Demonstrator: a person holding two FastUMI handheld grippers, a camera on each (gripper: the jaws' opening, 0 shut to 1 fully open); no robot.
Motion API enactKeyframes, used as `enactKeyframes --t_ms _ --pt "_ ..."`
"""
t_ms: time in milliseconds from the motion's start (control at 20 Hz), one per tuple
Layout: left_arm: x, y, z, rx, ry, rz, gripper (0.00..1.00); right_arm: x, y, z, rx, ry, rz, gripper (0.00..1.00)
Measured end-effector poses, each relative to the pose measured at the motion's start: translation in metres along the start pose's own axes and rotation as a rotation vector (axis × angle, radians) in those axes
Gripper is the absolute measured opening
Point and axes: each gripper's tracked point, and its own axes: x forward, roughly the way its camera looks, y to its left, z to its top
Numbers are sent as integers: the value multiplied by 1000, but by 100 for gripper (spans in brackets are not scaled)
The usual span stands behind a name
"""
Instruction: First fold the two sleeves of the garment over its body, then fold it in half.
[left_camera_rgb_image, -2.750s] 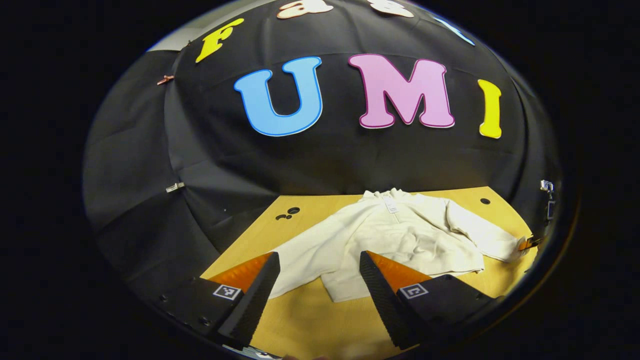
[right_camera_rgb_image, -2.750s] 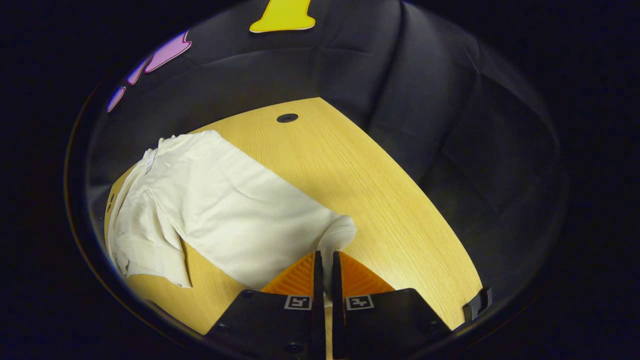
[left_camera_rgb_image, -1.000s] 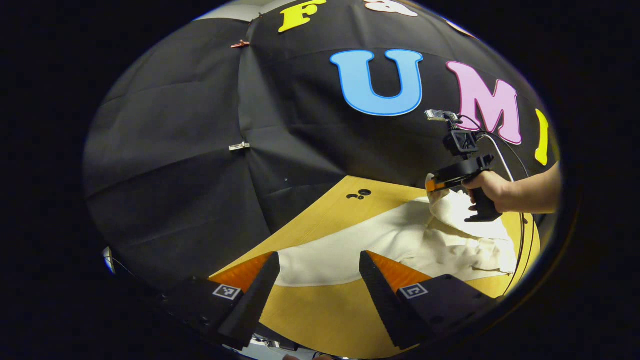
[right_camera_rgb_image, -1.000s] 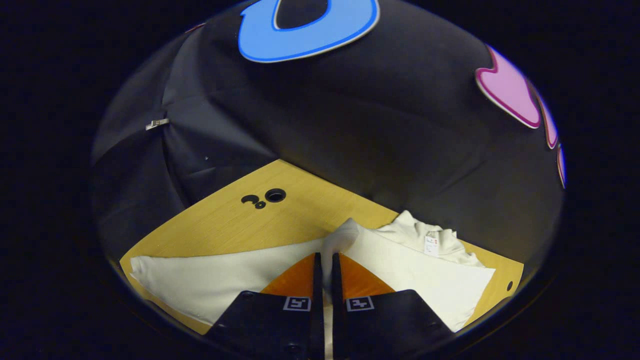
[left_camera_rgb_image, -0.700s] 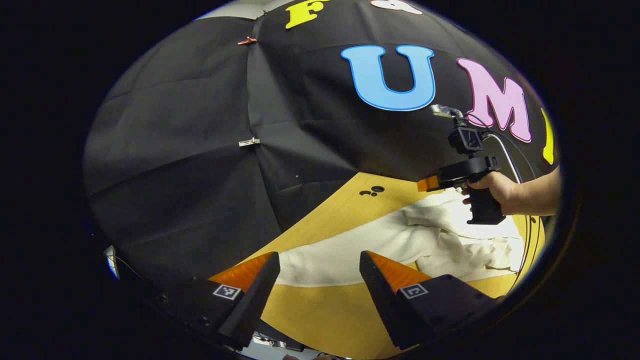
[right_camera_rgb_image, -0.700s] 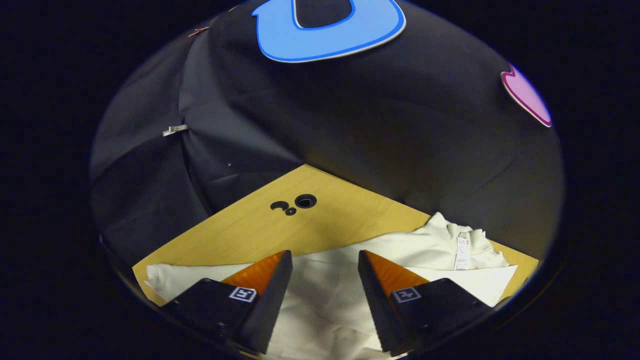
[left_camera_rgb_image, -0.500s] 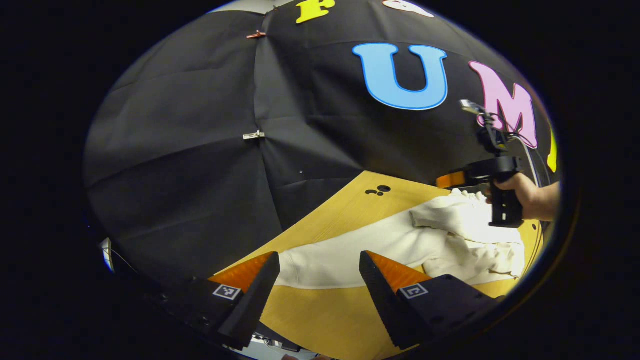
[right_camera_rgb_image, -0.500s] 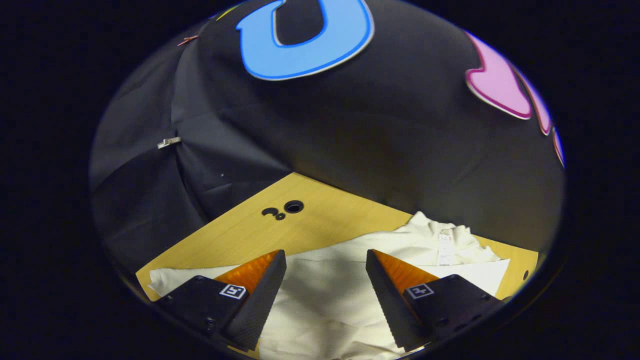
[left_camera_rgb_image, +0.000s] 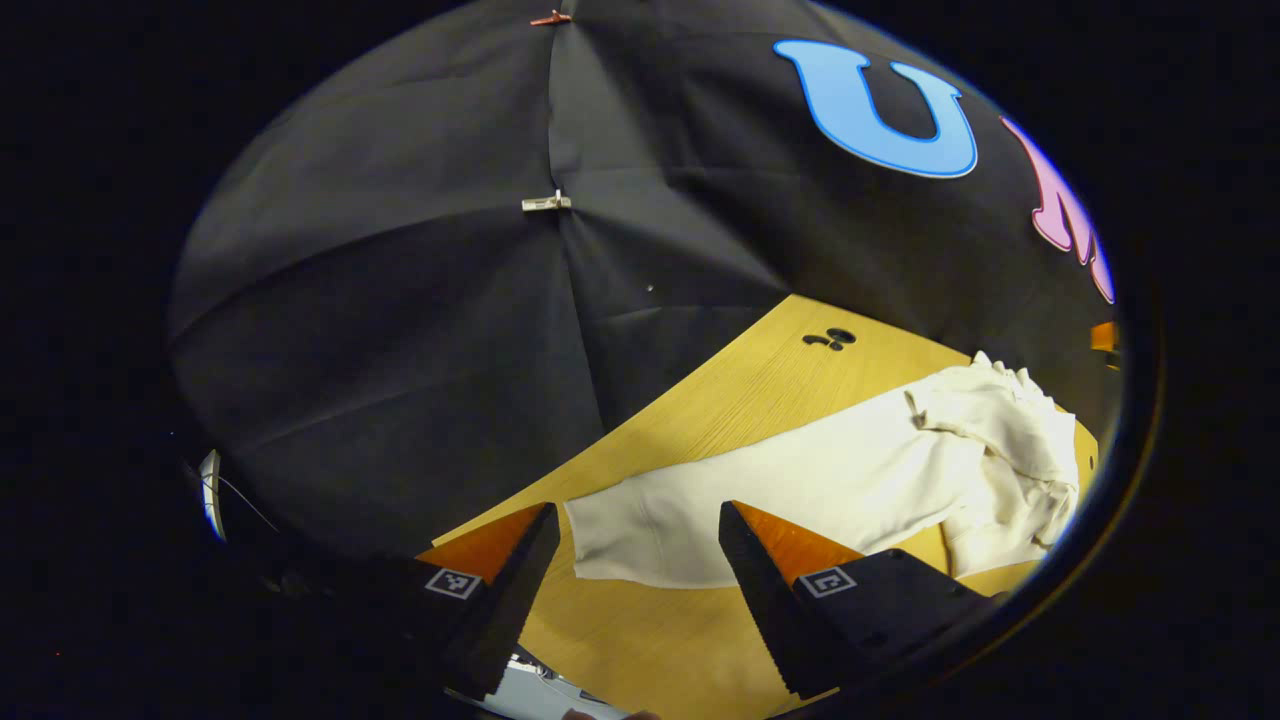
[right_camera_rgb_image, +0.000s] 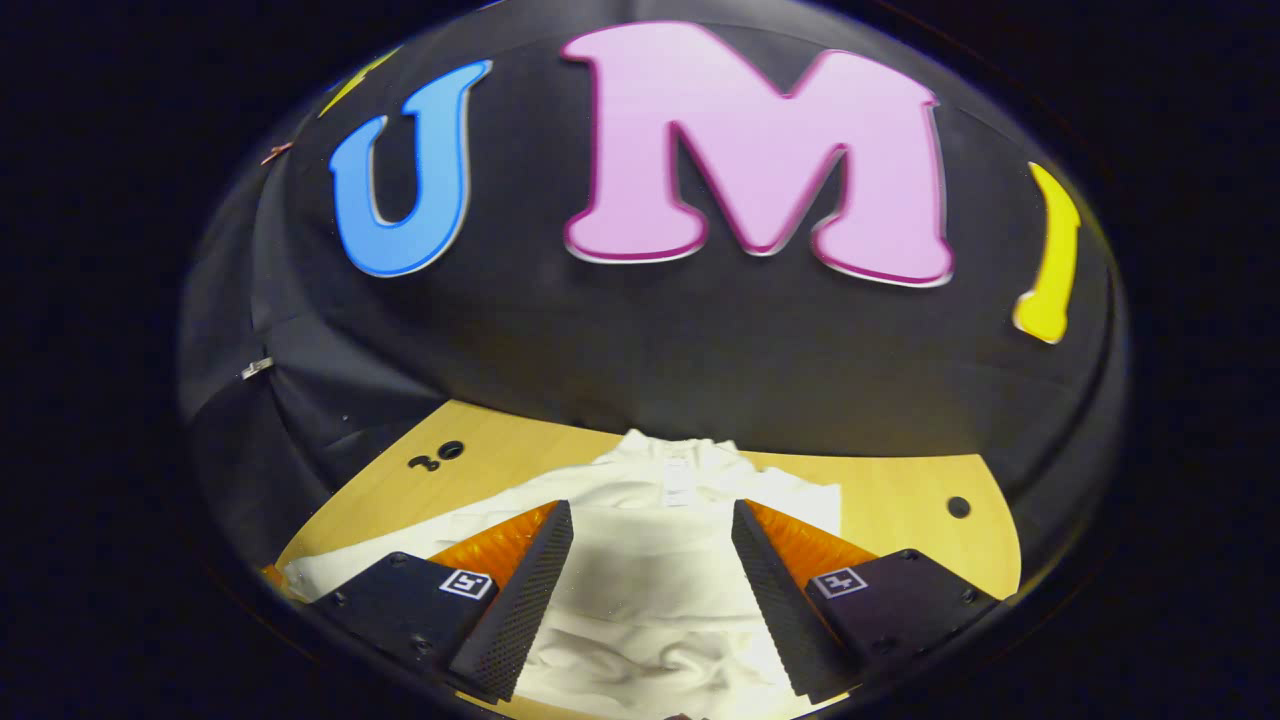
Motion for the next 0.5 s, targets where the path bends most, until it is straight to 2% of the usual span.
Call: enactKeyframes --t_ms 200,350,500 --pt "33 10 -13 5 34 -12 99 -53 -79 -1 60 -22 -158 99" --pt "56 14 -27 9 80 -18 99 -100 -123 -6 124 -50 -246 98" --pt "74 18 -38 -23 124 -14 99 -150 -162 -23 131 -51 -323 98"
